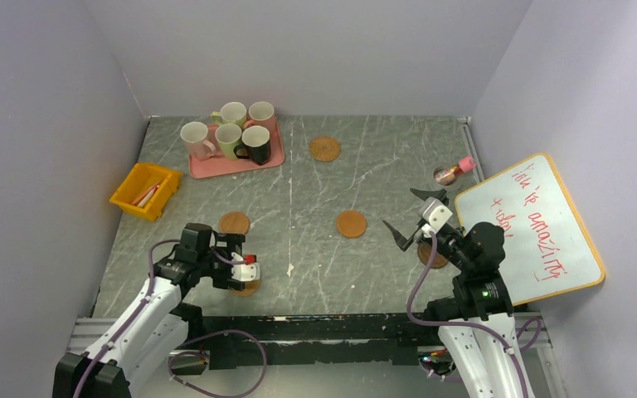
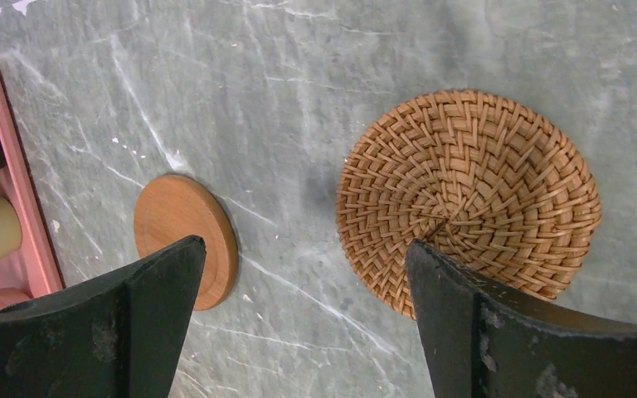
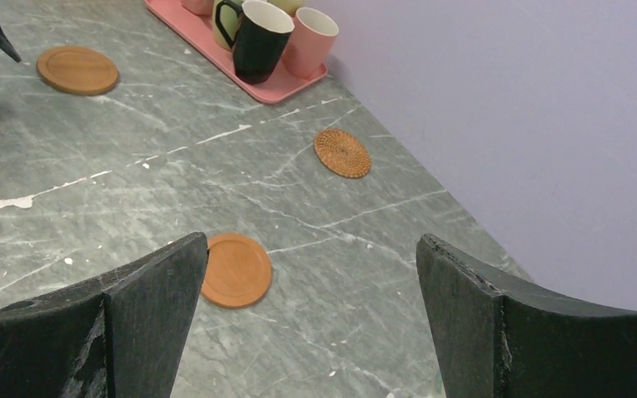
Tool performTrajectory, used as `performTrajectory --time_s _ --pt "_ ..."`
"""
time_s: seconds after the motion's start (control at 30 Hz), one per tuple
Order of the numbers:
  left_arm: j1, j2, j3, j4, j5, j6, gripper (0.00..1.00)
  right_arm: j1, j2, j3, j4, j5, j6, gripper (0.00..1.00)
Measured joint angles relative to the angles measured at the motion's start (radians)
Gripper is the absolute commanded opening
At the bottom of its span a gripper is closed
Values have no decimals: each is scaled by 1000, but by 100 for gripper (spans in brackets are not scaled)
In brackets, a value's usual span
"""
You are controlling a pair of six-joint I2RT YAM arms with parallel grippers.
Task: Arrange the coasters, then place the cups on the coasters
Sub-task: Move the coaster to the center of the board.
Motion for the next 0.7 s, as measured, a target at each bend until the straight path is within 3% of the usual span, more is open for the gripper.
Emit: performTrajectory --time_s 0.4,0.7 --pt "-27 41 -1 147 0 -165 96 0 2 -5 0 0 -4 100" --pt "-30 21 65 105 16 -187 96 0 2 -5 -1 0 -6 100"
